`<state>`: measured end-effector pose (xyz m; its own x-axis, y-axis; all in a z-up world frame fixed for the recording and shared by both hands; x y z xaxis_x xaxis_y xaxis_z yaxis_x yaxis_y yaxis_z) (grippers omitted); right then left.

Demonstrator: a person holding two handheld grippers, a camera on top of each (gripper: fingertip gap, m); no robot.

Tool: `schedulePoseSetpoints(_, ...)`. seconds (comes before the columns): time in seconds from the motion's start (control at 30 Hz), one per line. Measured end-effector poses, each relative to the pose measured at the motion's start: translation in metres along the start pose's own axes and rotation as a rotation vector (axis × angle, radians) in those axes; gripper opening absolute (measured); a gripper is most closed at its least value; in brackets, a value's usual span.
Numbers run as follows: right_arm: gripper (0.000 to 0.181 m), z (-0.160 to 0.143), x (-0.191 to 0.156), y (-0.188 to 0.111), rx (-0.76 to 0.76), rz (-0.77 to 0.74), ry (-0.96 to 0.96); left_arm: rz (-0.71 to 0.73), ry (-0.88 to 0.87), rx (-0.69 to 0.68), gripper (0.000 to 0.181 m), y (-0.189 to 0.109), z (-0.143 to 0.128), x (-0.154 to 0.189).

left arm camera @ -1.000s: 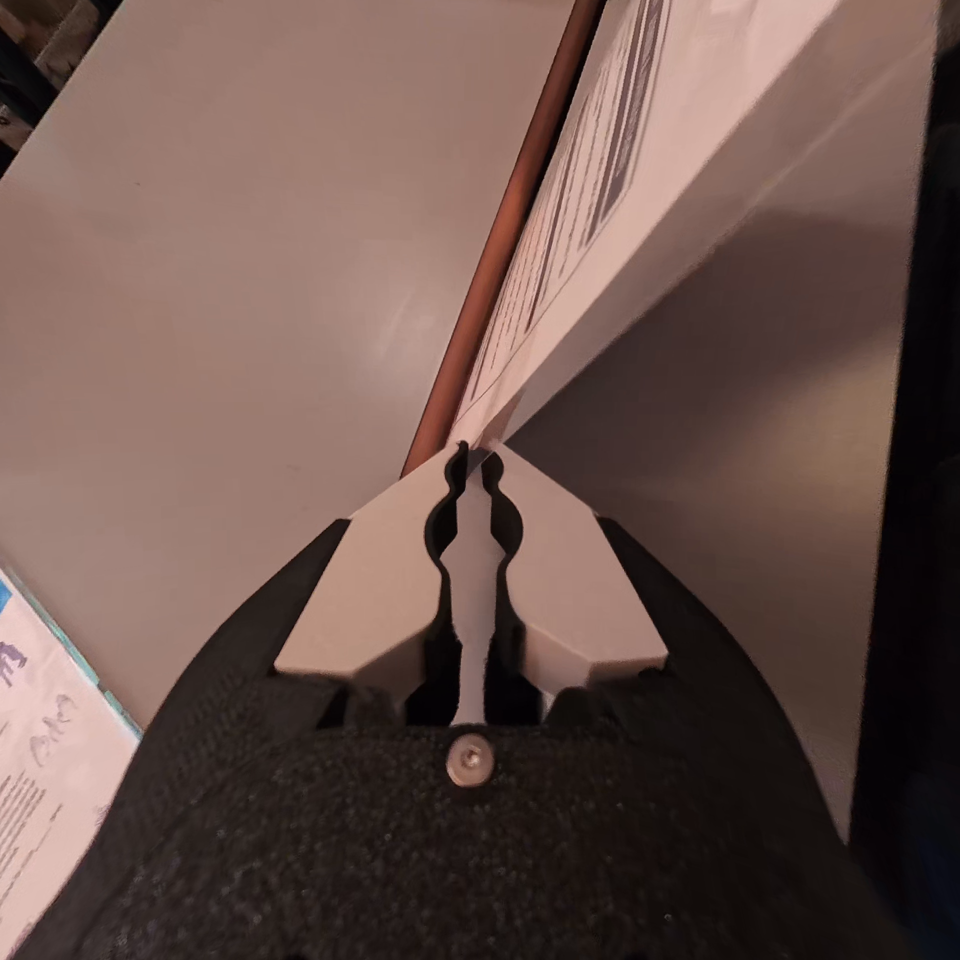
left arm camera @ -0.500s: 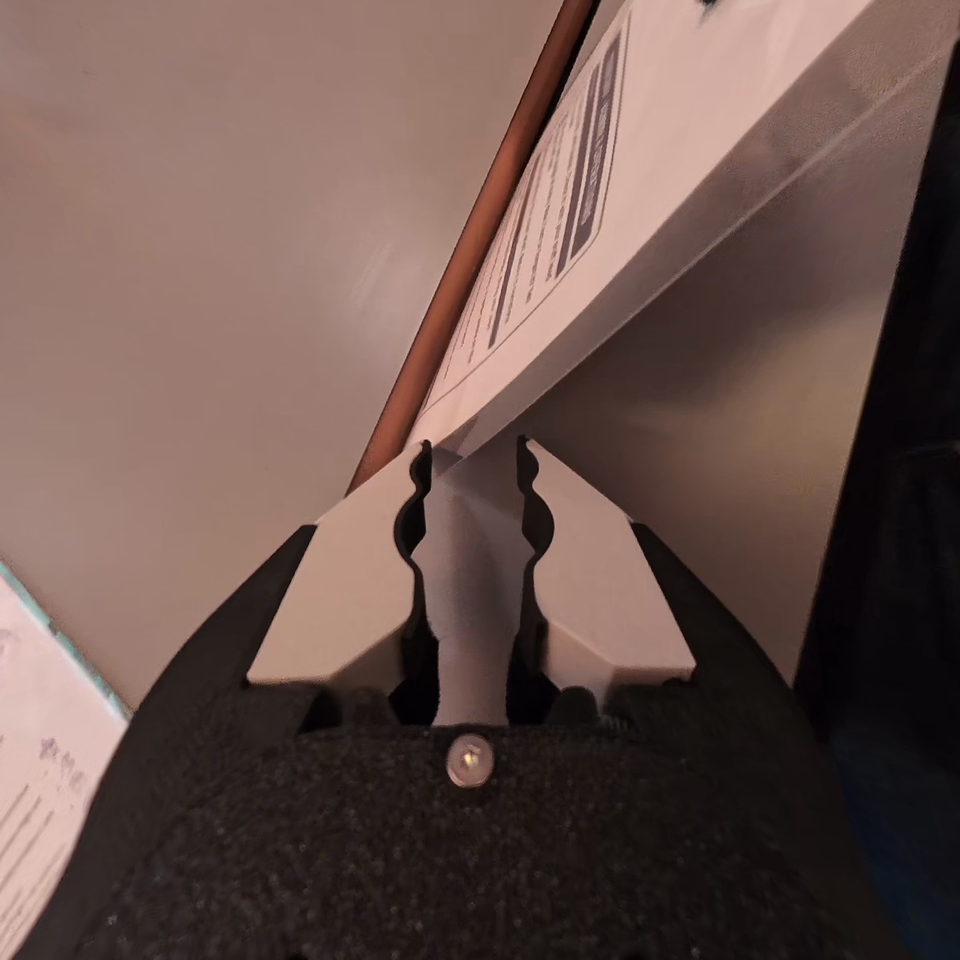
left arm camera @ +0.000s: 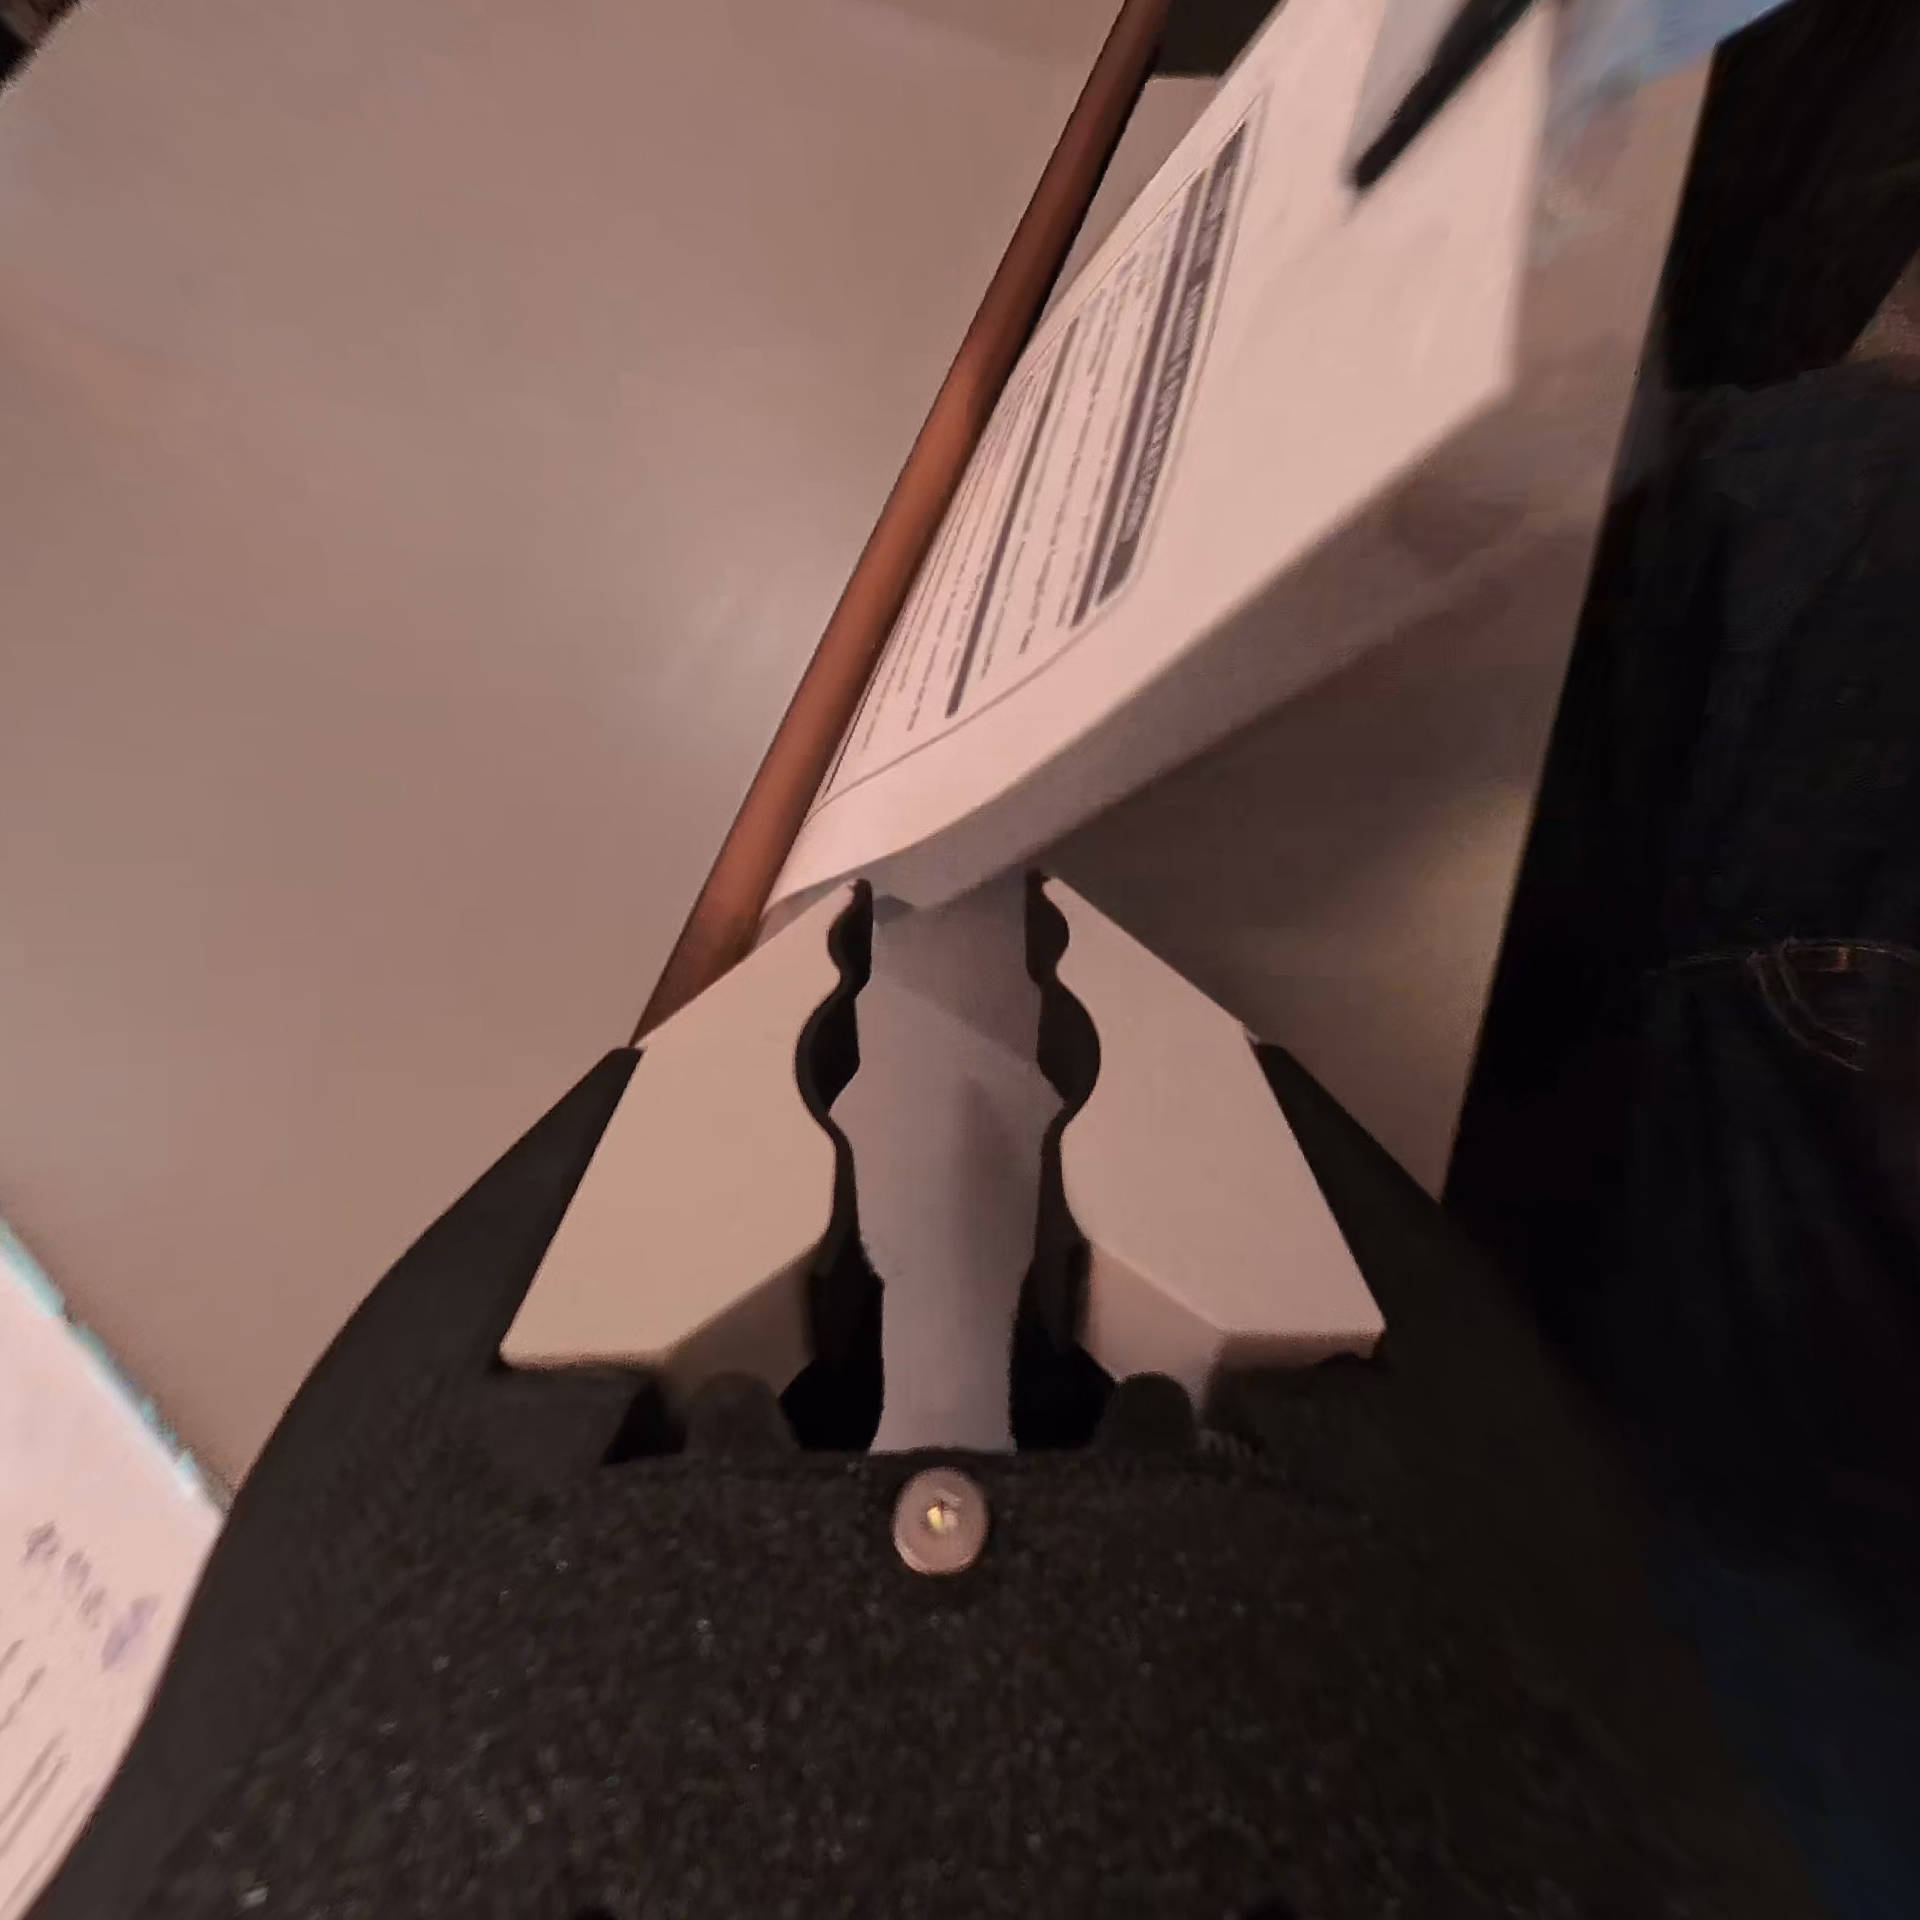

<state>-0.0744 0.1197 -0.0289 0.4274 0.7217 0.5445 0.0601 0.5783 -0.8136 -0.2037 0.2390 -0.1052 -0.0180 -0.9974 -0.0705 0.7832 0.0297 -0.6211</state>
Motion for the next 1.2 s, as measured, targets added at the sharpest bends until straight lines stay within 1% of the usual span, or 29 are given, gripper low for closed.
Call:
schedulePoseSetpoints(0.1, 0.0, 0.0, -0.002, 0.0, -0.017, -0.008, -0.011, 0.027, 0.04, 0.037, 0.029, -0.02, 0.005, 0.019)
schedulePoseSetpoints(0.27, 0.0, 0.002, -0.004, -0.001, -0.016, -0.021, -0.005, 0.099, 0.157, 0.067, 0.029, -0.036, 0.028, 0.042)
schedulePoseSetpoints(0.4, 0.0, 0.002, -0.004, 0.001, -0.015, -0.027, 0.002, 0.119, 0.152, 0.123, 0.028, -0.045, 0.039, 0.046)
schedulePoseSetpoints(0.47, 0.0, 0.002, -0.005, 0.001, -0.004, -0.031, 0.004, 0.103, 0.131, 0.182, 0.028, -0.05, 0.042, 0.049)
schedulePoseSetpoints(0.53, 0.0, 0.004, -0.007, 0.002, 0.014, -0.026, 0.004, 0.078, 0.151, 0.206, 0.016, -0.048, 0.045, 0.054)
schedulePoseSetpoints(0.57, 0.0, 0.005, -0.007, 0.003, 0.019, -0.026, -0.001, 0.099, 0.174, 0.2, 0.012, -0.046, 0.046, 0.055)
schedulePoseSetpoints(0.6, 0.0, 0.005, -0.008, 0.003, 0.02, -0.03, -0.007, 0.114, 0.2, 0.192, 0.004, -0.044, 0.046, 0.055)
schedulePoseSetpoints(0.67, 0.0, 0.004, -0.009, 0.006, 0.027, -0.047, -0.014, 0.137, 0.238, 0.187, 0.002, -0.041, 0.044, 0.054)
schedulePoseSetpoints(0.83, 0.0, 0.001, -0.007, 0.018, 0.055, -0.036, 0.003, 0.098, 0.225, 0.143, 0.001, -0.033, 0.037, 0.046)
schedulePoseSetpoints(0.93, 0.0, 0.001, -0.006, 0.025, 0.058, -0.036, 0.006, 0.102, 0.218, 0.123, 0.001, -0.03, 0.034, 0.043)
schedulePoseSetpoints(1.1, 0.001, 0.001, -0.004, 0.03, 0.064, -0.036, 0.017, 0.097, 0.214, 0.105, 0.001, -0.027, 0.032, 0.04)
schedulePoseSetpoints(1.2, 0.002, 0.001, -0.005, 0.033, 0.062, -0.046, 0.022, 0.075, 0.18, 0.091, 0.002, -0.025, 0.029, 0.037)
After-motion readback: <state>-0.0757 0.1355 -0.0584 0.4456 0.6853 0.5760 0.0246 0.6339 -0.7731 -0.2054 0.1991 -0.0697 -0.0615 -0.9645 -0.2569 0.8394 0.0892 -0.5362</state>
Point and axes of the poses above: each gripper's, where its closed fingertips meet, y out along the fingers, z out of its top, x = y × z across the jaws, the point moved 10 cm from there along -y, back along the fingers, and after that the axes turned 8 degrees about -y, right-handed, at the moved point
